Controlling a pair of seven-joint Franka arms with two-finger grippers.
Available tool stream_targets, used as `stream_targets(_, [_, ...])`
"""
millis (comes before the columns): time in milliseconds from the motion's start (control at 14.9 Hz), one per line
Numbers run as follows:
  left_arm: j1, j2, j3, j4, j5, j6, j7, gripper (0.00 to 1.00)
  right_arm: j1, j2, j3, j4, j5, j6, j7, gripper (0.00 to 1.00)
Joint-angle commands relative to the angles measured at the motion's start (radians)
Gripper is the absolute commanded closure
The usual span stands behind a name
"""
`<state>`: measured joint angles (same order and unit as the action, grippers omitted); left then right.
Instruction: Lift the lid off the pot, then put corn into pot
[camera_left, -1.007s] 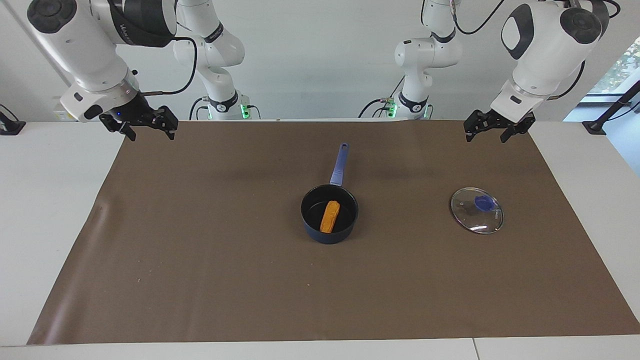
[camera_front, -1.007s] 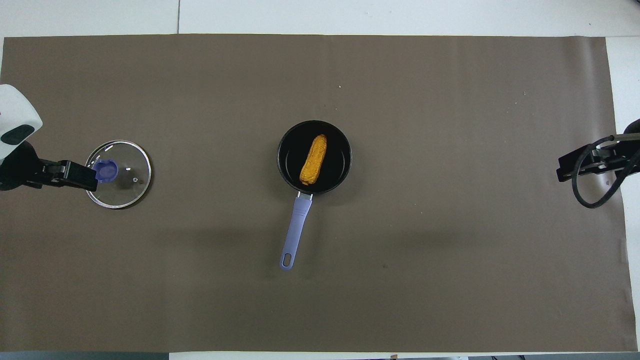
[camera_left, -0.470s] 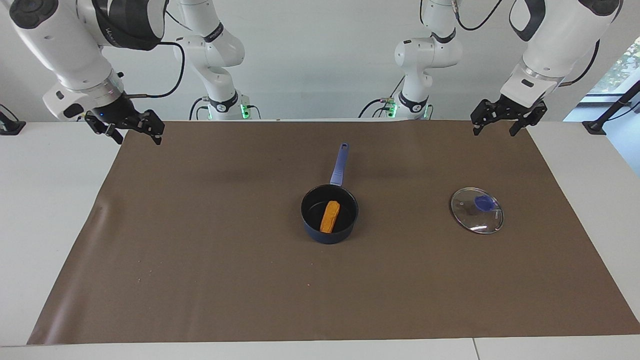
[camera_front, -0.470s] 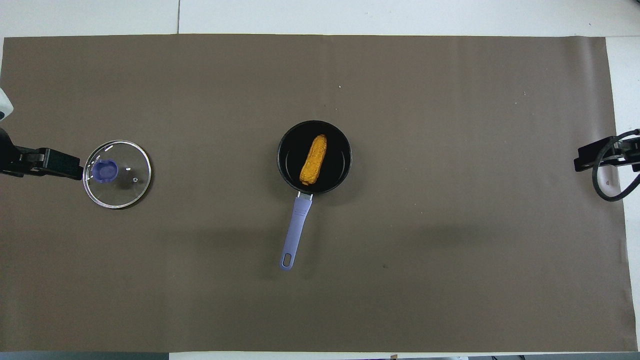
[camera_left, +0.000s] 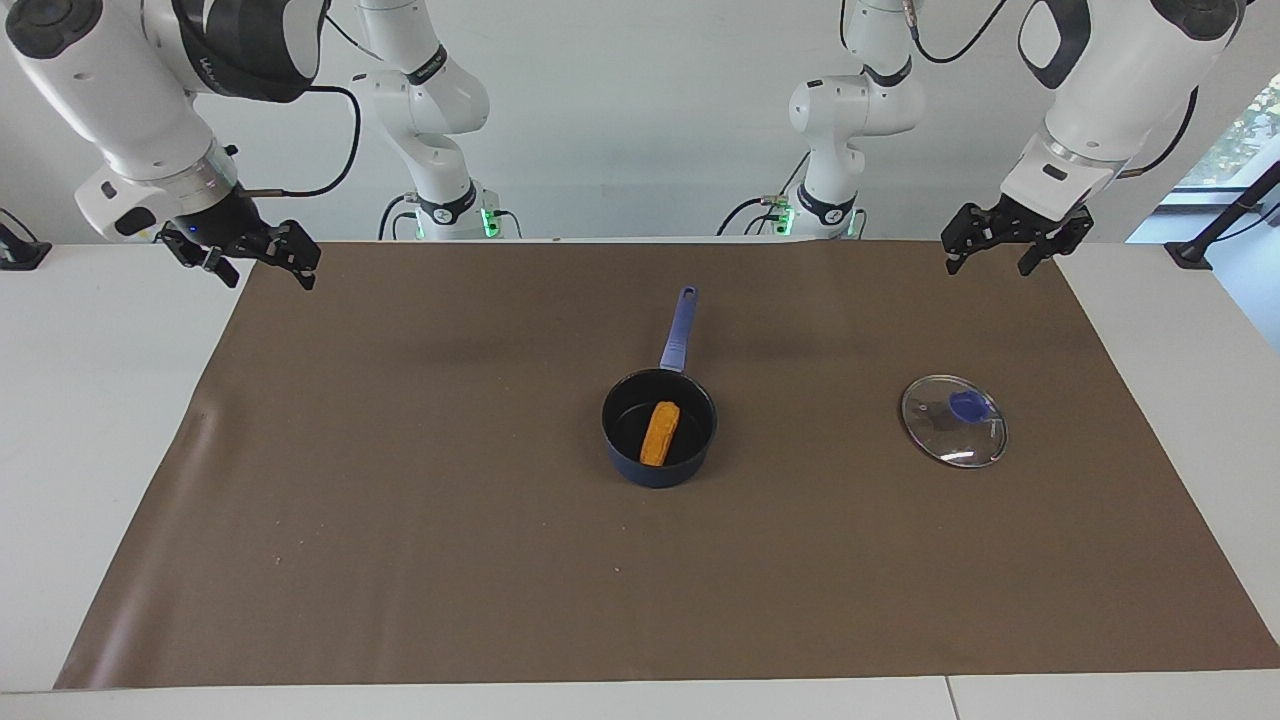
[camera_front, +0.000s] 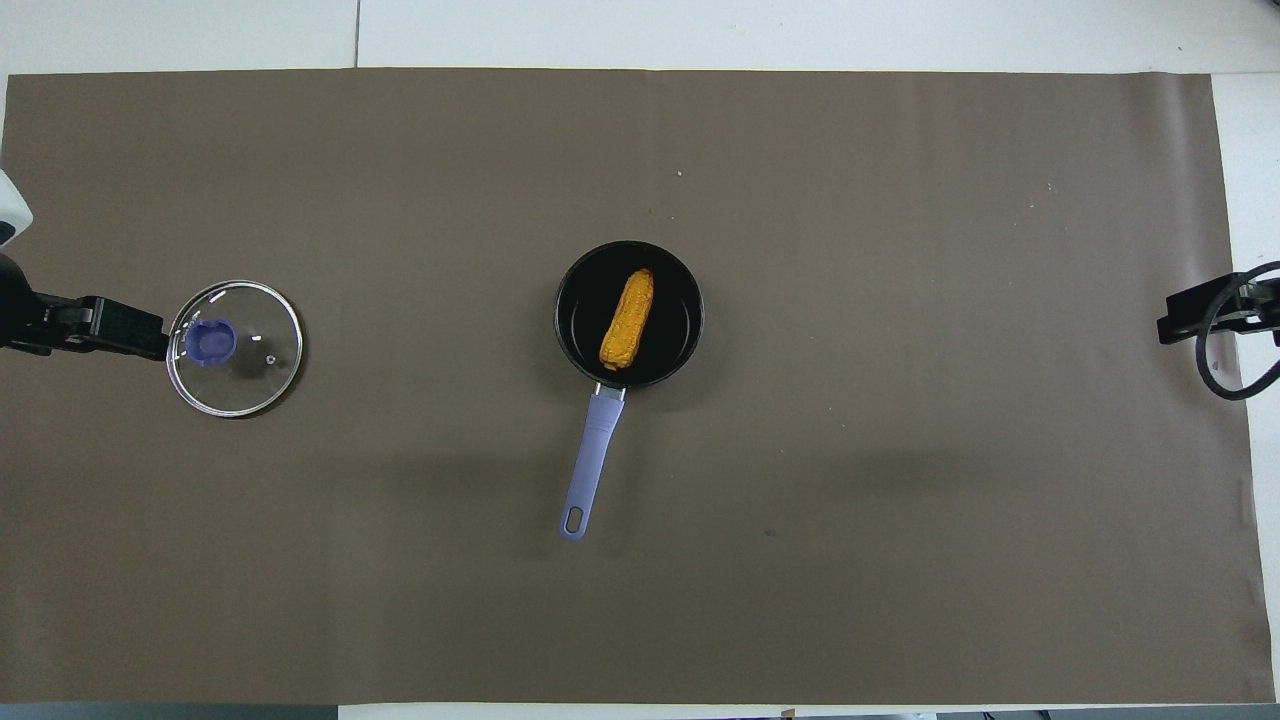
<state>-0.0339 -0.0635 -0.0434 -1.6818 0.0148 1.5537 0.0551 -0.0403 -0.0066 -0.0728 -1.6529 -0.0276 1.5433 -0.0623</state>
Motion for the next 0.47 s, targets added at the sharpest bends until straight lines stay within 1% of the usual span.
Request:
stream_targets(0, [-0.015,-0.005,0.008,-0.012,-0.001,0.016,-0.012,0.00,0.020,-0.013,-0.011,-0.018,0.002,0.015,-0.014,0.00])
stream_targets(134, [-0.014,-0.005,0.008,-0.013,-0.012,0.017,-0.012,0.00,0.081,-0.013,-0.071,-0.015,0.008,0.015,-0.014,0.00])
stream_targets(403, [-0.014,-0.005,0.008,-0.010,-0.012,0.014,-0.011,0.00,0.073,-0.013,-0.073,-0.015,0.009,0.017,-0.020,0.00])
